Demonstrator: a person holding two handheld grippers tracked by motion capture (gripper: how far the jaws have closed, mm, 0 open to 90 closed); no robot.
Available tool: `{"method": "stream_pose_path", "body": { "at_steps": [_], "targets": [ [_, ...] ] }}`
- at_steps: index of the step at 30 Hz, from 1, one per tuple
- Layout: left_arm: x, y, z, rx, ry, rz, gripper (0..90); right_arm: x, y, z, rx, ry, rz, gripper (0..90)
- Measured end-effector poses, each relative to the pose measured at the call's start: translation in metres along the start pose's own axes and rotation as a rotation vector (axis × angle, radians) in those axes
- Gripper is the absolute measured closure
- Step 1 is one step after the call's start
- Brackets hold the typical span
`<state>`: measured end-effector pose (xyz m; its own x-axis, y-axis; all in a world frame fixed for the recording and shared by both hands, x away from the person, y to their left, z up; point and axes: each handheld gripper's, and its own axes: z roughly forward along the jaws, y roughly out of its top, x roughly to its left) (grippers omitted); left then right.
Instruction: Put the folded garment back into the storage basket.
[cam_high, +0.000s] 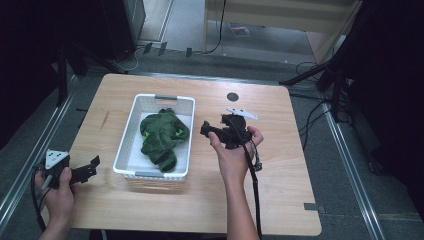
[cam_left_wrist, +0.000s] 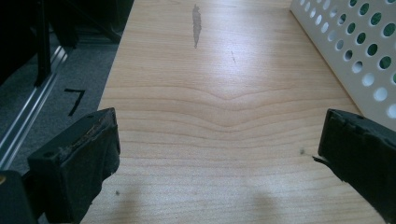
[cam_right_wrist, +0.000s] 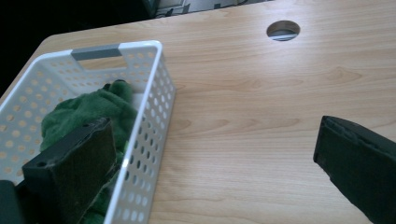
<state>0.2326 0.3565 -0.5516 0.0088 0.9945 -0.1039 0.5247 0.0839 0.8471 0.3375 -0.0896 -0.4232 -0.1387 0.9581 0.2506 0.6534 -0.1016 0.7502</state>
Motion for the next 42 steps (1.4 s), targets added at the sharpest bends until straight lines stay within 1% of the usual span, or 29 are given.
{"method": "stream_pose_path", "body": {
  "at_steps": [3,6,8,10,13,15,17,18,19,20,22,23,24,25,26,27,29,31,35,36,37,38,39,40,41,42],
  "targets": [
    [0.0,0.0,0.0,0.002,-0.002,0.0,0.0,-0.011,-0.002,-0.003,-0.006,-0.011,0.005,0.0],
    [0.0,0.0,0.0,0.003,-0.003,0.0,0.1,-0.021,-0.004,-0.006,-0.008,-0.023,-0.012,0.0],
    [0.0,0.0,0.0,0.003,-0.003,-0.001,0.1,-0.029,-0.005,-0.009,-0.014,-0.028,-0.012,0.0],
    [0.0,0.0,0.0,0.003,-0.003,0.0,0.1,-0.037,-0.007,-0.012,-0.014,-0.042,-0.003,0.0],
    [0.0,0.0,0.0,0.003,-0.001,0.001,0.1,-0.048,-0.01,-0.016,-0.015,-0.052,-0.007,0.0],
    [0.0,0.0,0.0,0.004,0.0,0.002,0.1,-0.056,-0.012,-0.018,-0.013,-0.054,0.003,0.0],
    [-0.001,0.0,0.0,0.004,0.0,0.003,0.0,-0.063,-0.014,-0.02,-0.018,-0.062,0.001,0.0],
    [-0.001,0.0,0.0,0.005,0.0,0.002,0.0,-0.069,-0.017,-0.022,-0.02,-0.067,0.0,0.0],
    [0.0,0.0,0.0,0.004,0.0,0.003,0.0,-0.069,-0.017,-0.022,-0.02,-0.067,0.0,0.0],
    [-0.001,0.0,0.0,0.003,0.0,0.001,0.0,-0.075,-0.02,-0.023,-0.021,-0.072,-0.005,0.0],
    [-0.001,0.0,0.0,0.004,0.001,0.003,0.0,-0.078,-0.021,-0.024,-0.018,-0.077,-0.003,0.0],
    [-0.001,0.0,0.0,0.004,0.001,0.003,0.0,-0.081,-0.023,-0.025,-0.023,-0.077,-0.009,0.0],
    [-0.001,0.0,0.0,0.004,0.001,0.003,0.1,-0.084,-0.024,-0.026,-0.026,-0.077,-0.004,0.0],
    [-0.001,0.0,0.0,0.006,0.0,0.003,0.1,-0.091,-0.027,-0.028,-0.027,-0.082,-0.003,0.0],
    [-0.001,0.0,0.0,0.005,0.001,0.003,0.1,-0.094,-0.029,-0.029,-0.028,-0.081,-0.002,0.0],
    [-0.001,0.0,0.0,0.005,0.001,0.004,0.1,-0.094,-0.029,-0.029,-0.028,-0.081,-0.002,0.0],
    [-0.001,0.0,0.0,0.004,0.001,0.004,0.1,-0.101,-0.033,-0.03,-0.022,-0.082,0.003,0.0],
    [-0.001,0.0,0.0,0.004,0.001,0.004,0.1,-0.109,-0.036,-0.03,-0.015,-0.097,-0.002,0.0],
    [-0.001,0.0,-0.001,0.005,0.001,0.005,0.1,-0.123,-0.043,-0.033,-0.019,-0.101,0.021,0.0],
    [-0.001,0.0,0.0,0.003,0.002,0.006,0.1,-0.132,-0.047,-0.035,-0.026,-0.102,0.035,0.0],
    [-0.001,0.0,0.0,0.005,0.002,0.005,0.1,-0.132,-0.047,-0.035,-0.026,-0.102,0.035,0.0],
    [-0.001,0.0,0.0,0.005,0.002,0.005,0.1,-0.14,-0.051,-0.036,-0.032,-0.108,0.037,0.0],
    [-0.001,0.0,0.0,0.005,0.001,0.006,0.1,-0.14,-0.051,-0.036,-0.032,-0.108,0.037,0.0],
    [-0.001,0.0,0.0,0.005,0.002,0.005,0.1,-0.144,-0.053,-0.037,-0.034,-0.111,0.039,0.0],
    [-0.001,0.0,0.0,0.004,0.002,0.004,0.0,-0.152,-0.057,-0.038,-0.036,-0.118,0.044,0.0],
    [-0.001,0.0,0.0,0.005,0.002,0.005,0.0,-0.152,-0.057,-0.038,-0.036,-0.118,0.044,0.0]
  ]
}}
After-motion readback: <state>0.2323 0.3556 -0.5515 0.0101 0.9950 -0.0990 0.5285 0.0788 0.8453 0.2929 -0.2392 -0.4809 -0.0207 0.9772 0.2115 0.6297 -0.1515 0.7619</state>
